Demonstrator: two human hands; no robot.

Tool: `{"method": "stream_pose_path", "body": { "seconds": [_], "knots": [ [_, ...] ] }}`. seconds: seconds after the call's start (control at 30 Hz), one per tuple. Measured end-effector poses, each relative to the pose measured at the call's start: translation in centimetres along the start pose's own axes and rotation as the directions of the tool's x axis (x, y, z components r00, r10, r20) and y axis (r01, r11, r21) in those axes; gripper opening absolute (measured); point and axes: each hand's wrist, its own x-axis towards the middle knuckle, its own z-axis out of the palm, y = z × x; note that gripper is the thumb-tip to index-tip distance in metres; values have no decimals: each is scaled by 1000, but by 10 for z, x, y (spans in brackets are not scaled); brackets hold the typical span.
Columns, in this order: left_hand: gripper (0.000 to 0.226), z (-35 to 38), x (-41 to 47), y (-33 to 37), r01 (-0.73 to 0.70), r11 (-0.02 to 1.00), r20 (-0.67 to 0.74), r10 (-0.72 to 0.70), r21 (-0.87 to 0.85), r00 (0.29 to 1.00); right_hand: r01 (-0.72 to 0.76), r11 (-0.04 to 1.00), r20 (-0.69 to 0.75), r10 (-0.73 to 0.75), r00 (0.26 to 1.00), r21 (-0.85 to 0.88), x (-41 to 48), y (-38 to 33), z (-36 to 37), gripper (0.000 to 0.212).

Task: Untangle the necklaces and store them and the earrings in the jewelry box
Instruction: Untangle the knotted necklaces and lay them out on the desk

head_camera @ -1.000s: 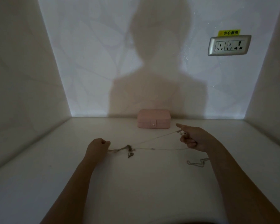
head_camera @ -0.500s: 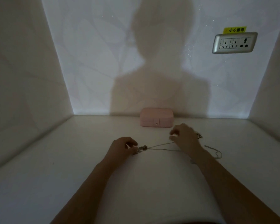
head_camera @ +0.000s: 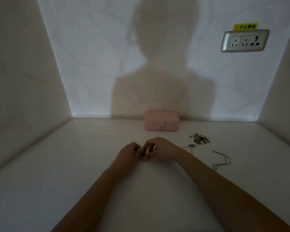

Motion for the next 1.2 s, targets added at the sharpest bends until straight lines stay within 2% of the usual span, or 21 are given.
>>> {"method": "stream_pose_path", "body": {
  "seconds": [0.1, 0.23, 0.37, 0.43, 0.53, 0.7, 0.83, 0.97, 1.13, 1.2],
  "knots": [
    [16, -2, 0, 0, 1, 994, -12, -2, -109, 1000, 22, 997, -55, -18, 998, 67, 6, -1, 9, 16],
    [22, -6, 1, 5, 48, 947, -48, -67, -318, 997, 9, 927, -89, 26, 996, 374, 1, 2, 8, 7],
    [32, -5, 2, 11, 66, 960, 1, -69, -271, 998, 7, 824, -146, 92, 985, 567, -5, 6, 6, 7],
    [34, -3, 1, 11, 67, 949, 50, -54, -307, 997, 18, 778, -157, 104, 982, 628, -7, 5, 6, 4],
    [36, -4, -1, 12, 86, 877, 30, -81, -473, 996, 29, 747, -136, 83, 987, 664, -8, 2, 6, 7],
    [32, -6, 0, 11, 65, 776, -69, -138, -627, 988, 26, 703, -122, 87, 989, 711, -5, -1, 13, 8],
    [35, -12, 1, 10, 53, 585, -40, -144, -809, 989, 50, 774, -162, 68, 984, 631, -3, 0, 8, 10],
    [32, -15, 2, 11, 109, 395, 40, -178, -912, 983, 56, 763, -165, 67, 984, 645, -4, 3, 3, 10],
    [35, -18, 1, 10, 211, 392, 141, -200, -895, 970, 41, 608, -77, 33, 996, 793, -5, 2, 0, 5],
    [34, -18, 1, 10, 245, 400, 170, -214, -883, 962, 8, 610, -56, 60, 997, 793, -6, 3, -1, 8]
  ]
}}
